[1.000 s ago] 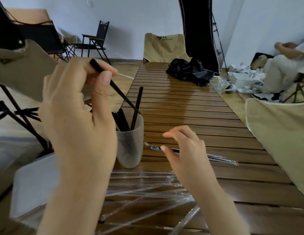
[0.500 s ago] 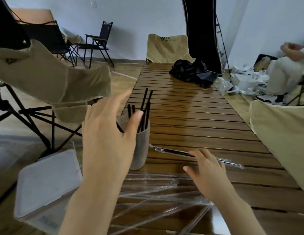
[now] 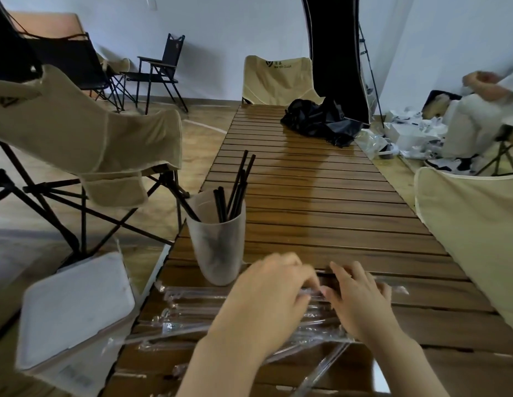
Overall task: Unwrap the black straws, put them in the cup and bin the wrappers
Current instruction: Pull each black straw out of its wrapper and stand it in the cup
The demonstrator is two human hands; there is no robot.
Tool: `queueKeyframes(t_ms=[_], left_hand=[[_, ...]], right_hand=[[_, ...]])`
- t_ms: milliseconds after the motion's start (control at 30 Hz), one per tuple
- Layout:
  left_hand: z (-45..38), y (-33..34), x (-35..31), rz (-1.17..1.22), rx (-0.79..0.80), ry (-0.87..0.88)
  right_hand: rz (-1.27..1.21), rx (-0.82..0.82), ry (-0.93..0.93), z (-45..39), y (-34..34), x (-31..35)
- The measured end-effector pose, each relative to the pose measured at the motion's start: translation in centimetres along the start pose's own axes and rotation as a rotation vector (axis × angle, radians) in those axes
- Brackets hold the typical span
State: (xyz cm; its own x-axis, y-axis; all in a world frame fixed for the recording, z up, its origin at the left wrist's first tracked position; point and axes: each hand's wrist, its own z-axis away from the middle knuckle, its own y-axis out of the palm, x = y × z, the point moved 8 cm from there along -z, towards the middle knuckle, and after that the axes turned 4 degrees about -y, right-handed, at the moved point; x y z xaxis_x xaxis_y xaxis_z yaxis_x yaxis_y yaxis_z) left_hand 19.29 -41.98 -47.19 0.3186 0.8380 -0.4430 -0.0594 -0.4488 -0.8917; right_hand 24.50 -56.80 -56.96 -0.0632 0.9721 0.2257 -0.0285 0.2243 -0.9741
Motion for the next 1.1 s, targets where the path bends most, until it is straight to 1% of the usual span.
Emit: queueKeyframes(t_ms=[33,100,267,367,433,467,567,633,700,833,900,1000,1100], left_hand=[[0.1,1.2,0.7,-0.011,0.075,-0.03],[0.4,2.2,1.8,-0.015,0.139,-0.089],[0.6,2.4,2.9,-0.021,0.182,-0.161],[1.0,4.4,2.7,-0.06,0.348,-0.204],[1.5,6.3,2.2,-0.087,0.458,-0.198],[1.7,7.2,1.7,-0.085,0.487,-0.176],[1.9,8.8,1.0,-0.105,0.506,-0.136],[1.8,9.0,1.3,-0.101,0.484,-0.157],[1.7,8.2,1.7,-0.079,0.425,-0.171],[1.3,5.6,2.5,-0.115,0.21,-0.133],[1.2,5.1,3.1,-0.118,0.133,-0.131],[1.1,4.9,3.6,-0.069,0.07,-0.146],[0.7,3.9,2.9,0.007,-0.032,-0.114]], right_hand=[[0.014,-0.024,-0.008,0.1,-0.3,0.1],[0.01,-0.071,-0.016,0.2,-1.0,0.2],[-0.03,-0.147,0.013,0.3,-2.0,0.3],[-0.043,-0.147,0.028,0.3,-2.1,0.3],[-0.046,-0.127,0.033,0.3,-2.0,0.3],[-0.043,-0.119,0.034,0.4,-2.1,0.3],[-0.036,-0.099,0.044,0.5,-2.1,0.4],[-0.032,-0.084,0.054,0.5,-2.0,0.5],[-0.02,-0.076,0.062,0.5,-2.1,0.4],[-0.03,-0.051,0.066,0.6,-2.6,0.7],[-0.041,-0.053,0.056,0.7,-2.8,1.0],[-0.063,-0.102,0.026,0.9,-3.8,1.3],[-0.102,-0.198,-0.035,0.9,-5.8,1.9]])
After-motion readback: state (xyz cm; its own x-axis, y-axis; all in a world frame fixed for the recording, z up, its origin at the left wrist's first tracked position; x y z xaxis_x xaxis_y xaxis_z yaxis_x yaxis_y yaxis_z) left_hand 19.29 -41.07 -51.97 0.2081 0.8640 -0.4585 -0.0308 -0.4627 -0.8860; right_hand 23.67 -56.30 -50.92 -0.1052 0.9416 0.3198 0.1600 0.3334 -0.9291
